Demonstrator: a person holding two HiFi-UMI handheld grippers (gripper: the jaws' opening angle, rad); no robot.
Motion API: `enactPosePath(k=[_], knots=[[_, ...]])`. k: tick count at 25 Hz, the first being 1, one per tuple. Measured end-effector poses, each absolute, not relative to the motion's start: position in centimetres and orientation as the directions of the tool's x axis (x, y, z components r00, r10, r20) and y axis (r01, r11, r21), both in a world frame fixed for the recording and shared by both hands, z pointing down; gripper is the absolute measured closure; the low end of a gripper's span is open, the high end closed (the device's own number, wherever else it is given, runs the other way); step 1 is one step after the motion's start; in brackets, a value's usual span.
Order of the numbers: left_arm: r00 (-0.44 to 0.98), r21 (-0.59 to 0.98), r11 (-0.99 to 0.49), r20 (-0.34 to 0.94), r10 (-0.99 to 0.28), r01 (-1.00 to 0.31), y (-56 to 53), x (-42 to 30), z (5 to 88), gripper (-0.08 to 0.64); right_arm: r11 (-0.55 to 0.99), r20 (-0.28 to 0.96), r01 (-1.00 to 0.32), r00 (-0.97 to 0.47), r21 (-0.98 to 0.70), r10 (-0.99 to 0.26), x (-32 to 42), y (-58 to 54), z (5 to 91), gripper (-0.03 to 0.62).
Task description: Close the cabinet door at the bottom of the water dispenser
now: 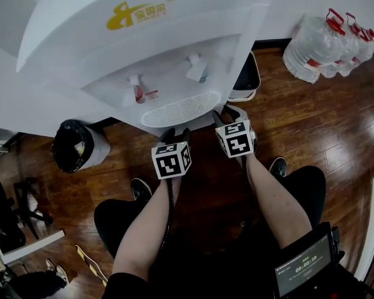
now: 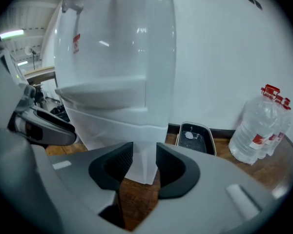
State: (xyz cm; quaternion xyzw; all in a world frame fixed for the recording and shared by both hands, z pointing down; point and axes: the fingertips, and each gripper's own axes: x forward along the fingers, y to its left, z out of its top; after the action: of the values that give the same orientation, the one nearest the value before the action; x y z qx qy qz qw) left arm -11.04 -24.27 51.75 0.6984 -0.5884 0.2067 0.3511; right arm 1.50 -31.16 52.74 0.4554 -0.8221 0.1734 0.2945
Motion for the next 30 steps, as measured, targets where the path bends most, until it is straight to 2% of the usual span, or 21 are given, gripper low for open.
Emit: enactPosePath(k=[7, 13, 17, 21, 27, 30], knots=[[0.228, 0.230, -0.105, 0.613, -0.757, -0.967, -21.8, -11.2, 47.3, 0.359, 0.509, 0.523, -0.853, -0.487, -0.114, -0.699, 1.4, -27.5, 46.4, 0.468], [0.268, 0.227, -0.173, 0.515, -0.814, -0.959, -18.1, -9.4, 42.9, 0.359, 0.506, 0.480, -0.852, -0.501, -0.131, -0.720, 1.9, -23.4, 43.8, 0.479], [0.300, 0.281, -0.177, 0.493, -0.816, -0.943, -14.0, -8.2, 41.4, 0.359, 0.542, 0.465, -0.833, -0.525, -0.112, -0.713, 1.3, -19.5, 42.0, 0.485], [0.333, 0.270, -0.229, 0.452, -0.828, -0.935, -11.1, -7.5, 39.2, 0.359, 0.580, 0.421, -0.807, -0.567, -0.113, -0.708, 0.4, -16.9, 39.8, 0.488], [0.396, 0.315, -0.283, 0.397, -0.828, -0.906, -4.9, -3.9, 36.6, 0.359, 0.553, 0.384, -0.823, -0.557, -0.133, -0.736, 3.3, -9.4, 37.1, 0.497], [0.420, 0.271, -0.340, 0.342, -0.841, -0.900, -2.2, -1.6, 34.5, 0.364, 0.552, 0.352, -0.822, -0.563, -0.142, -0.748, 4.2, -6.2, 36.3, 0.497]])
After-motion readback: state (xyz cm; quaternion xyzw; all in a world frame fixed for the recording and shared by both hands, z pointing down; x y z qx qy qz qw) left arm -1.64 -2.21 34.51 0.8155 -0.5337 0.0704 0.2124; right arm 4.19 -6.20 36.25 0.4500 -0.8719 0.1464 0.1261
